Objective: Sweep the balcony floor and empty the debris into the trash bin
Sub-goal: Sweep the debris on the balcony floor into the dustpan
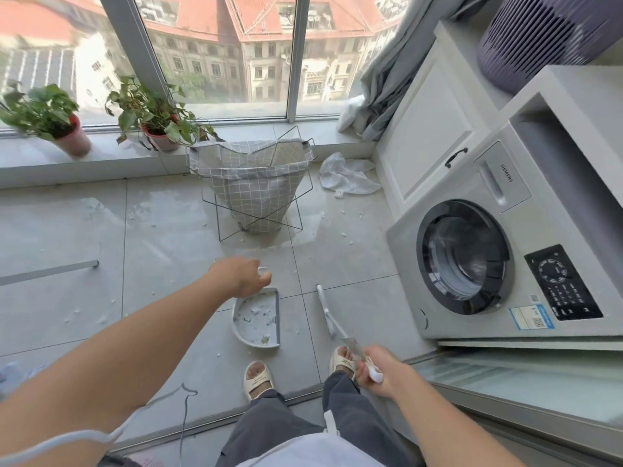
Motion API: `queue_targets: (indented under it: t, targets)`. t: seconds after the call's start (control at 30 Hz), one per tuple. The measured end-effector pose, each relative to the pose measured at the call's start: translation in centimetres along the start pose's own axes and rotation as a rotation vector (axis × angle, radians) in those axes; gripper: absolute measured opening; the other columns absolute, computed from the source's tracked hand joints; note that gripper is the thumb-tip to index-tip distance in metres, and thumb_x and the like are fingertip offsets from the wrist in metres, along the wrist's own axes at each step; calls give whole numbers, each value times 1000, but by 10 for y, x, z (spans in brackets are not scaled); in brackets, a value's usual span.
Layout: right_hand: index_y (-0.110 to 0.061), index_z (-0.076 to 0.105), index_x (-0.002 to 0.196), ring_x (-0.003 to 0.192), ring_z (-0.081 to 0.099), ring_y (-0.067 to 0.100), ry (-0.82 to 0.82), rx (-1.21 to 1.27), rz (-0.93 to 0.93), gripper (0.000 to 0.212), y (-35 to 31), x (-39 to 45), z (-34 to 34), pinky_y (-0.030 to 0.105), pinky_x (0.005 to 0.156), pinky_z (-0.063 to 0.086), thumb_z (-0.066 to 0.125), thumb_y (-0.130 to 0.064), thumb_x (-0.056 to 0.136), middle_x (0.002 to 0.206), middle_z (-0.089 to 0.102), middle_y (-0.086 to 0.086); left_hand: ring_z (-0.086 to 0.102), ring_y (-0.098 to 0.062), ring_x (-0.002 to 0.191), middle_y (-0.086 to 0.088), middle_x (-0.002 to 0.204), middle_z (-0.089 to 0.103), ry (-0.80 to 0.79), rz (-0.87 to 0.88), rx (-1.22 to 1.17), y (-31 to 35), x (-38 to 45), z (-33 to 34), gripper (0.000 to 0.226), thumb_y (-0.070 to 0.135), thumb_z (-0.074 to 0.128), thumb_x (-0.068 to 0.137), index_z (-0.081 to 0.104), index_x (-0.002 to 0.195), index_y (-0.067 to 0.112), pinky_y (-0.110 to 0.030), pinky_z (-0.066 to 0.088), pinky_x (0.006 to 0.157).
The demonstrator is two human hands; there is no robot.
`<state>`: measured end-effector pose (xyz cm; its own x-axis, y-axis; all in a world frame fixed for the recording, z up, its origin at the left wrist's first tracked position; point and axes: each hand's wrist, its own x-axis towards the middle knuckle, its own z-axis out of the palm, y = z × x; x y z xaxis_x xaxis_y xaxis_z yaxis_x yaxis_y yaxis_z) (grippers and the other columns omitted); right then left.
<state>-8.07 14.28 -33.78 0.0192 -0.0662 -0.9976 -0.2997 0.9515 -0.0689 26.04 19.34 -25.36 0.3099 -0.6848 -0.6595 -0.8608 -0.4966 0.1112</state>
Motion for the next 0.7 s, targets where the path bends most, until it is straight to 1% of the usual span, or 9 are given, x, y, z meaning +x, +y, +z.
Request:
queue_targets:
  t: [0.03,0.07,0.13,0.23,0.3,0.37,0.43,0.53,0.7]
  targets:
    - [-12,53,113,32,42,9,6,-21,11,23,7,2,10,14,29,33,37,-12,97,50,45,5,58,-32,103,-13,118,61,-8,-7,14,-2,0,6,47,55,34,93,54,113,17,-41,48,90]
    - [-19,50,112,33,41,9,1,-31,16,22,13,3,19,14,29,33,36,-12,97,50,44,4,58,-32,104,-14,118,61,-7,-10,23,-4,0,10,49,55,34,93,53,115,16,-42,48,91]
    - [-26,45,99,34,39,9,-56,-38,15,22,22,-2,34,14,29,31,34,-7,95,52,41,3,58,-33,105,-15,119,60,-3,-2,36,-7,-1,13,53,58,31,95,52,119,16,-44,48,91]
    - [-14,48,84,31,39,8,-183,27,56,18,18,-15,34,14,26,30,39,-3,96,52,40,3,55,-34,115,-16,128,57,-23,2,55,-11,-1,17,60,63,28,96,48,130,16,-45,47,94]
    - [-1,49,86,29,41,9,-248,128,113,12,5,-22,21,16,24,32,46,-7,96,48,41,4,54,-35,118,-16,131,56,-46,10,50,-12,-2,21,62,64,28,96,46,132,17,-45,45,95]
    - [3,49,93,29,43,11,-285,177,130,11,-6,-29,7,18,23,34,49,-8,92,49,41,6,55,-36,116,-16,130,57,-53,21,41,-15,-2,26,62,65,28,96,46,130,17,-46,46,94]
    - [3,49,100,30,43,12,-274,228,124,19,-8,-31,-4,18,24,35,43,-14,94,52,43,8,56,-36,114,-16,128,58,-47,30,38,-17,-1,28,63,66,28,95,47,130,17,-46,47,93]
    - [2,51,94,31,41,10,-210,196,105,27,2,-27,-6,15,25,33,33,-17,97,53,43,6,56,-36,115,-16,129,57,-54,24,36,-20,-1,27,63,67,28,95,46,131,18,-46,47,93]
    - [-21,48,100,34,38,9,-108,61,48,15,32,-6,29,13,29,30,37,-11,98,55,41,3,56,-37,114,-16,128,57,-48,15,41,-20,-1,27,62,66,29,95,46,129,17,-45,46,90]
